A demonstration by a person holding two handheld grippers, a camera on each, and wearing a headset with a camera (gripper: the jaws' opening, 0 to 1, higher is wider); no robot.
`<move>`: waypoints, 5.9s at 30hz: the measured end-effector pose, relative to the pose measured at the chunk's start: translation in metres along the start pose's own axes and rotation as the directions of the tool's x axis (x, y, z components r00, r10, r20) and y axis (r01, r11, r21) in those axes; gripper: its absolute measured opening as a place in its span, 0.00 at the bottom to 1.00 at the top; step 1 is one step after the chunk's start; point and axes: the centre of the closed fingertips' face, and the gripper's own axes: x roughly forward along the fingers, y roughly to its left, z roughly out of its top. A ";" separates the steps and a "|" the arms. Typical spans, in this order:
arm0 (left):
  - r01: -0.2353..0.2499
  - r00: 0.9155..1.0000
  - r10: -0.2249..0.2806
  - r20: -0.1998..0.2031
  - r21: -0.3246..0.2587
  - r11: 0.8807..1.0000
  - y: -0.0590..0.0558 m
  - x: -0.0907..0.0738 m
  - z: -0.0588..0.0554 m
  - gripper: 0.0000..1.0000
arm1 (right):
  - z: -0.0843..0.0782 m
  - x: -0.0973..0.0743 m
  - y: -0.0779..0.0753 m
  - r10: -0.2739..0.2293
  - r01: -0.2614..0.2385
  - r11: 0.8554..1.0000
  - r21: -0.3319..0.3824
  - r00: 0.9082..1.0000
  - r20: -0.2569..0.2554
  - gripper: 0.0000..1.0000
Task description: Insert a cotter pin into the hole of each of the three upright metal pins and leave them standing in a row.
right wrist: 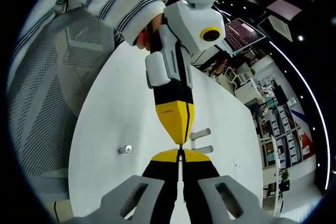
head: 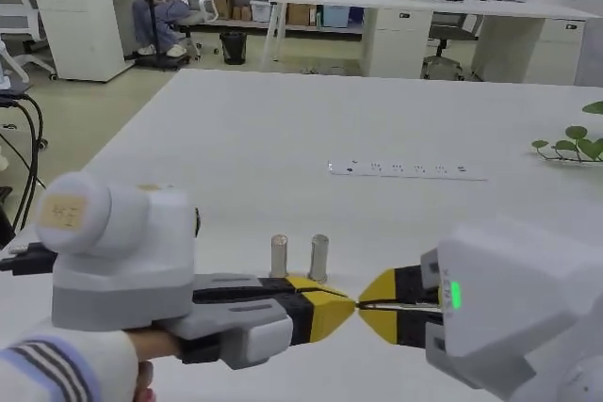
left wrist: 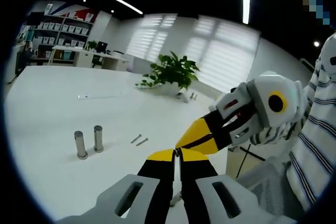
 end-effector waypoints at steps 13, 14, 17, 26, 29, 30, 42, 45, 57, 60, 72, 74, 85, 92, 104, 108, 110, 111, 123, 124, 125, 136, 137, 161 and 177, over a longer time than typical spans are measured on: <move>0.001 1.000 -0.001 -0.009 -0.050 0.999 0.000 -0.001 0.000 0.00 | 0.004 -0.002 0.001 -0.008 0.008 1.000 0.011 1.000 0.020 0.00; 0.001 1.000 -0.002 -0.011 -0.053 0.999 0.000 -0.001 -0.001 0.00 | 0.004 -0.002 0.001 -0.005 0.005 1.000 0.017 1.000 0.025 0.00; -0.005 1.000 0.004 -0.015 -0.075 0.997 -0.001 -0.001 -0.002 0.00 | 0.004 -0.002 0.002 -0.003 0.002 0.999 0.034 0.999 0.036 0.00; -0.016 0.999 0.014 -0.034 -0.053 0.998 -0.003 0.000 -0.007 0.00 | 0.005 -0.001 0.006 -0.002 -0.004 0.997 0.071 0.997 0.082 0.07; -0.013 0.998 0.012 -0.063 -0.015 1.000 -0.005 -0.001 -0.011 0.00 | 0.001 0.000 0.002 -0.015 0.005 0.994 0.112 0.996 0.086 0.26; -0.012 0.998 0.012 -0.068 -0.001 1.000 -0.005 -0.001 -0.012 0.00 | -0.001 0.000 0.004 0.002 -0.011 0.993 0.113 0.997 0.082 0.22; 0.042 0.992 -0.015 -0.122 0.218 0.975 -0.016 -0.006 -0.010 0.00 | -0.006 -0.003 0.018 0.127 -0.207 0.879 0.429 0.970 0.209 0.19; 0.058 0.991 -0.025 -0.135 0.252 0.966 -0.019 -0.007 -0.011 0.00 | -0.005 -0.006 0.018 0.143 -0.254 0.834 0.491 0.957 0.252 0.17; 0.127 0.985 -0.076 -0.157 0.346 0.930 -0.031 -0.007 -0.017 0.00 | 0.001 -0.015 0.033 0.216 -0.405 0.706 0.581 0.905 0.368 0.09; 0.141 0.984 -0.091 -0.155 0.351 0.926 -0.033 -0.007 -0.018 0.00 | 0.000 -0.014 0.038 0.238 -0.423 0.694 0.583 0.899 0.369 0.07; 0.164 0.980 -0.109 -0.168 0.362 0.918 -0.038 -0.006 -0.023 0.00 | 0.003 -0.016 0.044 0.242 -0.458 0.652 0.604 0.881 0.407 0.00; 0.165 0.979 -0.108 -0.172 0.363 0.917 -0.038 -0.006 -0.024 0.00 | 0.003 -0.016 0.045 0.245 -0.461 0.650 0.603 0.879 0.409 0.00; 0.167 0.977 -0.108 -0.182 0.346 0.923 -0.037 -0.008 -0.031 0.00 | 0.005 -0.019 0.046 0.249 -0.461 0.680 0.570 0.876 0.412 0.00; 0.162 0.976 -0.101 -0.193 0.337 0.927 -0.036 -0.007 -0.038 0.00 | 0.003 -0.016 0.050 0.265 -0.445 0.696 0.564 0.889 0.374 0.00; 0.135 0.973 -0.070 -0.220 0.298 0.945 -0.025 -0.002 -0.052 0.08 | -0.019 -0.014 0.054 0.261 -0.398 0.697 0.597 0.916 0.306 0.00; 0.124 0.968 -0.051 -0.247 0.290 0.949 -0.021 -0.001 -0.062 0.10 | -0.034 -0.012 0.060 0.279 -0.379 0.708 0.596 0.925 0.257 0.00; 0.115 0.967 -0.042 -0.250 0.288 0.951 -0.020 0.001 -0.065 0.10 | -0.040 -0.011 0.065 0.293 -0.379 0.711 0.592 0.925 0.240 0.00; 0.111 0.967 -0.037 -0.252 0.287 0.952 -0.019 0.001 -0.066 0.12 | -0.042 -0.010 0.068 0.300 -0.379 0.713 0.590 0.925 0.232 0.00; 0.093 0.959 -0.010 -0.283 0.282 0.955 -0.015 0.007 -0.078 0.14 | -0.052 -0.001 0.083 0.353 -0.399 0.741 0.541 0.916 0.191 0.00; 0.092 0.957 -0.007 -0.289 0.283 0.955 -0.014 0.008 -0.080 0.14 | -0.052 0.000 0.083 0.356 -0.401 0.741 0.538 0.915 0.192 0.00; 0.092 0.956 -0.005 -0.295 0.284 0.954 -0.014 0.008 -0.081 0.14 | -0.052 0.002 0.084 0.358 -0.404 0.741 0.537 0.913 0.193 0.00; 0.060 0.949 0.042 -0.311 0.312 0.948 -0.008 0.012 -0.090 0.15 | -0.053 0.007 0.089 0.382 -0.429 0.730 0.531 0.901 0.204 0.00; 0.060 0.949 0.044 -0.314 0.314 0.948 -0.008 0.013 -0.091 0.15 | -0.052 0.008 0.089 0.382 -0.431 0.730 0.531 0.901 0.205 0.00; 0.098 0.940 0.020 -0.341 0.324 0.941 -0.010 0.010 -0.094 0.06 | -0.042 0.011 0.092 0.380 -0.447 0.720 0.530 0.894 0.238 0.00; 0.127 0.932 0.001 -0.364 0.327 0.936 -0.017 0.012 -0.095 0.05 | -0.027 0.024 0.095 0.390 -0.462 0.772 0.436 0.887 0.249 0.00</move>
